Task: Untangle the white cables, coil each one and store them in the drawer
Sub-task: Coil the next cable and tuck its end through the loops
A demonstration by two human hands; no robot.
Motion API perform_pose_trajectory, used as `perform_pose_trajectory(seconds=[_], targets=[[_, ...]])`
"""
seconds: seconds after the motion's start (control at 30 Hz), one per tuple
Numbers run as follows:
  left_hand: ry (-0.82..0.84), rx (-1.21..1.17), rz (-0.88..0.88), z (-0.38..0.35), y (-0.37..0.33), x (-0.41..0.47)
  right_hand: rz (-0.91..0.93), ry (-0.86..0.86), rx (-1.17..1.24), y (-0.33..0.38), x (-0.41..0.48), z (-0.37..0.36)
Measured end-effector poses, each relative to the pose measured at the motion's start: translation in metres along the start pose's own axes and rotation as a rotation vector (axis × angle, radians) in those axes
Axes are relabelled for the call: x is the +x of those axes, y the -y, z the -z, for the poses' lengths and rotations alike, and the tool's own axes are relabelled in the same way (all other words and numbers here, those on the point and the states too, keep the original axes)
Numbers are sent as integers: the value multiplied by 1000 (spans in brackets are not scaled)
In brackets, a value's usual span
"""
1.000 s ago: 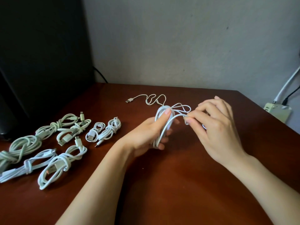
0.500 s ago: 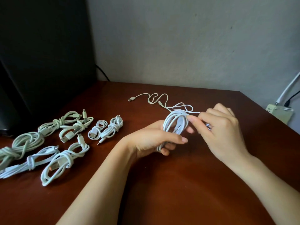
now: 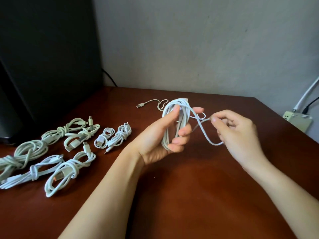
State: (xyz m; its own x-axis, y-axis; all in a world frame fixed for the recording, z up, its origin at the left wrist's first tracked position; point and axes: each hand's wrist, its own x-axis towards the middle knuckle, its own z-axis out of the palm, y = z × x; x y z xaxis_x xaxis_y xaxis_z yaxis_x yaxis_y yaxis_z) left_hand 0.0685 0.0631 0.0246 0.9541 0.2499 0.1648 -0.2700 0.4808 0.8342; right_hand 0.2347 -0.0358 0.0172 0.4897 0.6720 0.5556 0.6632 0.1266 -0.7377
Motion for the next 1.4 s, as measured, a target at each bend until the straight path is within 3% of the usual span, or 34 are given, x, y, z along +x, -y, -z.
perform_pose_trajectory(seconds=[0.13,0.4,0.53,0.63,0.7,0.9,1.27,1.4], targets=[[32,-82,-42,4,0,0,-129,97,64,-4,1,-1],[111,-209,-61,11,-2,-1,-40,112,105,1,-3,-1],[208,-426,-78,15,-7,-2,113,179,-187,-7,-5,-1],[192,-539,-108,20,-8,-2,207,286,-388,-11,-8,1],[122,-595,-184,20,-9,-3,195,344,-394,-9,-7,3],[-324,-554,-433,17,-16,-4,294,420,-342,-10,-6,1],[-718,-188,-388,20,-11,0,462,303,-196,0,-12,-1],[-722,-159,-367,17,-12,-2,530,302,-236,1,-13,-1]])
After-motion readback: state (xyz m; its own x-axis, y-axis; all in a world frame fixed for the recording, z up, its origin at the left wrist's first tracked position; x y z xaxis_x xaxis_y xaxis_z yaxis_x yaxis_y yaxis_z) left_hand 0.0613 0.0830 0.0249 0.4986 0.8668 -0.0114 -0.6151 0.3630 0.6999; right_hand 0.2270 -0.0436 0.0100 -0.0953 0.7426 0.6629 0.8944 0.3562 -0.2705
